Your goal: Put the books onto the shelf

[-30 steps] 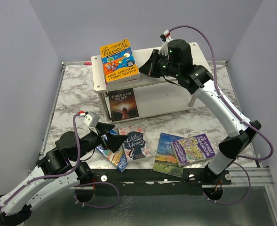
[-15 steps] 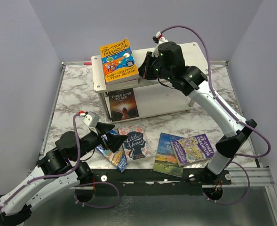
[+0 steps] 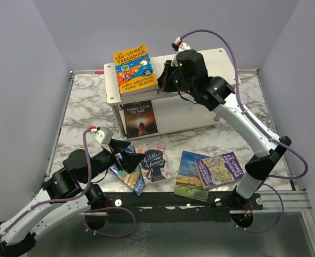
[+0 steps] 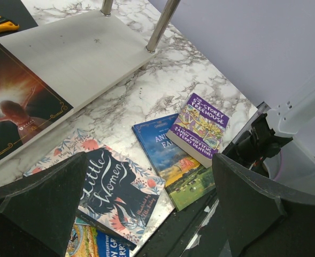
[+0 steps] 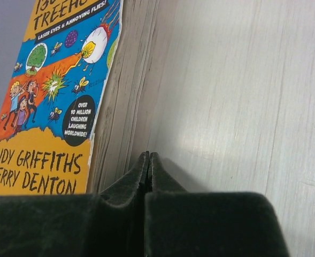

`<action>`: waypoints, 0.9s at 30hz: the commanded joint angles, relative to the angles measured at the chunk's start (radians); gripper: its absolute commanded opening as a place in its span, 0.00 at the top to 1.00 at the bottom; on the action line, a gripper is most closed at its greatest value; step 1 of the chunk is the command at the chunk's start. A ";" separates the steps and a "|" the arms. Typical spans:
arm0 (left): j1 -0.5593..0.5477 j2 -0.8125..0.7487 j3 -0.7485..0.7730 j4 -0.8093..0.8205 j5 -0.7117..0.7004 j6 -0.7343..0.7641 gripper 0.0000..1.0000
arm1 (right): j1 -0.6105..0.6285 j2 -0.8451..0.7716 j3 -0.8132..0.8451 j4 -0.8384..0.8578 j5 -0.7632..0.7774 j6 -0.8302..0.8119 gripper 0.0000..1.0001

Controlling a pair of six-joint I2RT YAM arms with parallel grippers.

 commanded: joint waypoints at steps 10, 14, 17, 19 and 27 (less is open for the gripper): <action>0.004 0.000 -0.009 0.000 -0.008 0.017 0.01 | 0.034 -0.016 0.043 -0.027 0.115 -0.050 0.99; 0.004 -0.005 -0.009 0.000 -0.009 0.017 0.01 | 0.045 -0.025 0.028 -0.013 0.123 -0.059 0.99; 0.004 -0.003 -0.009 0.000 -0.008 0.018 0.01 | 0.054 -0.027 0.026 -0.010 0.133 -0.063 0.99; 0.004 -0.003 -0.009 0.000 -0.006 0.017 0.01 | 0.060 -0.029 0.028 -0.007 0.140 -0.066 0.99; 0.004 -0.006 -0.009 0.000 -0.006 0.017 0.01 | 0.084 -0.038 0.039 -0.008 0.189 -0.087 0.99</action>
